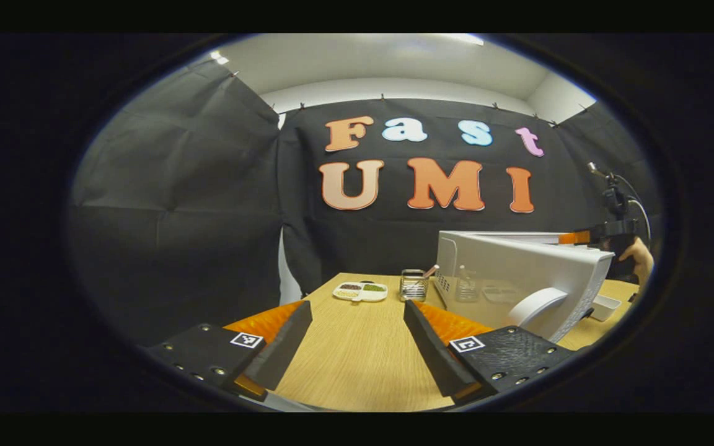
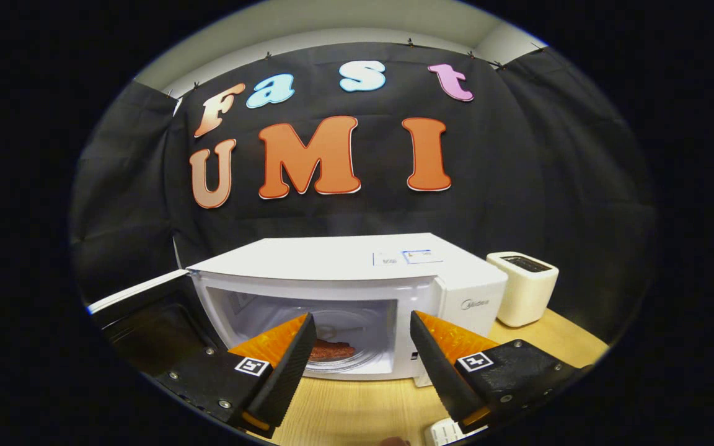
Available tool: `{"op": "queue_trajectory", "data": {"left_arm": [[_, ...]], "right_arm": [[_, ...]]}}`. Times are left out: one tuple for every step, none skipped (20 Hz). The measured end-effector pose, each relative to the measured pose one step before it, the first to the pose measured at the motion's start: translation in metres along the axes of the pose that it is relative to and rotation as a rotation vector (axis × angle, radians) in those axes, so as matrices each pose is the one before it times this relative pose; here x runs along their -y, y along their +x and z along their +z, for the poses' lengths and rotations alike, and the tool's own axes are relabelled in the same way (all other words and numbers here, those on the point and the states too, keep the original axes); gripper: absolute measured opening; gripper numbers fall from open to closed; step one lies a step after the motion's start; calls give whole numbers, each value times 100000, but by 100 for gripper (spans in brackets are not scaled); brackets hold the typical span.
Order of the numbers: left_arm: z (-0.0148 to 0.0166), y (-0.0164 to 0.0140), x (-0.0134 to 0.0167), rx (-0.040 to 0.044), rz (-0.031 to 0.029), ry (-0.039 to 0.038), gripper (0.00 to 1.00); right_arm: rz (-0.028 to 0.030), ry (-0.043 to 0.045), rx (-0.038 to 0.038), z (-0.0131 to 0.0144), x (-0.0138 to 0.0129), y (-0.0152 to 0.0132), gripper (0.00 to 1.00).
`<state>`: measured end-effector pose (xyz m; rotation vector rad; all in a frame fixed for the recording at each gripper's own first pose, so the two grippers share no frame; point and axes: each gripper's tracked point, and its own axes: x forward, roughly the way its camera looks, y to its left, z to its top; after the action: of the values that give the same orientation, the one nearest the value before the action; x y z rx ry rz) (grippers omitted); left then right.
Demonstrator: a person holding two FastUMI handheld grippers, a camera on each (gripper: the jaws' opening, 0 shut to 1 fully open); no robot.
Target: Open the microwave oven with the left hand, put the food in, and close the microwave oven.
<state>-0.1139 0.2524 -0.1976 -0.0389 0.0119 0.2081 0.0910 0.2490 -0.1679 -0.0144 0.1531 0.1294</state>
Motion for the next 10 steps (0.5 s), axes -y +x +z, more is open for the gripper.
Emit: {"op": "queue_trajectory", "data": {"left_arm": [[-17,46,256,151,-205,-93,93],[-224,159,132,-199,83,98,93],[-185,46,336,-596,-269,-107,93],[-235,141,394,-445,-519,-456,93],[-39,115,515,-375,-773,-686,92],[-303,169,550,-767,-826,-437,93],[-160,-127,159,-809,1033,568,93],[-216,98,357,-831,-554,411,92],[59,-113,853,84,-1273,-594,92],[-118,-160,712,-564,-1731,-783,92]], "right_arm": [[-57,-798,2137,1395,876,-1012,95],[-92,-608,1325,1095,888,-1054,95],[303,-84,693,985,790,-980,94],[603,269,273,898,820,-727,94],[251,665,576,890,682,-877,94],[32,496,933,748,754,-666,94],[-648,226,1158,762,803,-515,94],[-704,-464,1185,493,803,-480,94],[-767,-337,783,437,739,-365,95],[-66,11,487,109,503,-377,95]]}}
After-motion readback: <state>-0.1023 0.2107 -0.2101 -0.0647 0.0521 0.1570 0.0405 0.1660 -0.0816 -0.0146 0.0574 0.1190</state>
